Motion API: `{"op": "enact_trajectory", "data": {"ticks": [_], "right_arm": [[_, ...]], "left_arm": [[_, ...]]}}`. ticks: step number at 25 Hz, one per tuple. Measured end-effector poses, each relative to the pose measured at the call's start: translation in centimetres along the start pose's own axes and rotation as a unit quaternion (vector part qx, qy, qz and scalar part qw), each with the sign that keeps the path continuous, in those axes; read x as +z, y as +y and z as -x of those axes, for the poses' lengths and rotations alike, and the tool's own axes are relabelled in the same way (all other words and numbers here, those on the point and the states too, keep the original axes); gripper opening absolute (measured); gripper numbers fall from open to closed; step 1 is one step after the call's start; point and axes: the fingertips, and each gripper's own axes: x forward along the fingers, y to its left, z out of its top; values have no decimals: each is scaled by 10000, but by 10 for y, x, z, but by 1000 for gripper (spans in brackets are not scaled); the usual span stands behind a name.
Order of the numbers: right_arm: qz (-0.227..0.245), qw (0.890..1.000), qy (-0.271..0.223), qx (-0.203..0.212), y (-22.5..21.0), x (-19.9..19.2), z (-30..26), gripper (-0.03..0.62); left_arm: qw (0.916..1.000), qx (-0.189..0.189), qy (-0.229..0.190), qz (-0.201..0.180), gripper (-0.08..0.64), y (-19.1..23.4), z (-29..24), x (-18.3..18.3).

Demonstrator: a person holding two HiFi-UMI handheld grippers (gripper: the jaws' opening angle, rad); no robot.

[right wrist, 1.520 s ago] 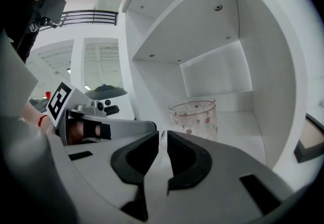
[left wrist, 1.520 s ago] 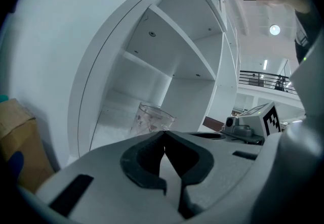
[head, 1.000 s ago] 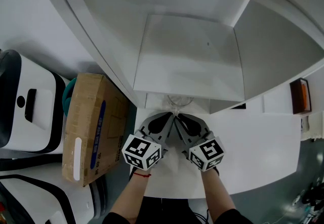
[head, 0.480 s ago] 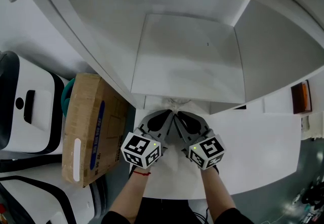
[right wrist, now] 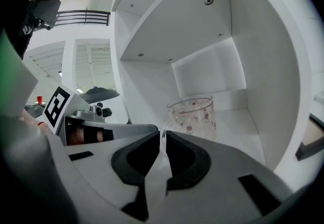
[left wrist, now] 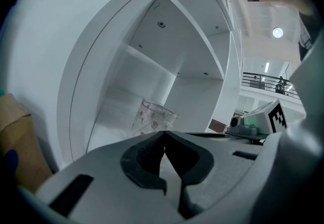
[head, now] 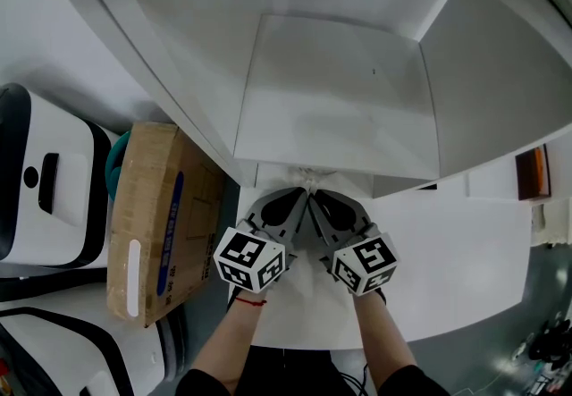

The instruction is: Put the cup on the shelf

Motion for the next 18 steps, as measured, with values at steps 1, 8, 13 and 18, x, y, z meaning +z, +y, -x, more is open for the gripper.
{"op": "enact_trajectory", "data": {"ticks": [1,8,13,18], "right_arm": [[-3,10000,0,-17,0,0,0,37],[-149,9998,-9,-121,5,-2,8,35],[-109,9999,-90,-70,17,6,21,14],[2,9999,-145,-7,34,21,40,5]], "left_arm": [[10000,-9,1,-1,9,-1,1,-1],[10000,-68,66,19,8,-9,9,-8],[9999,-142,27,-74,8,-22,19,-2],[9993,-257,-46,-272,9,-42,35,12]]}}
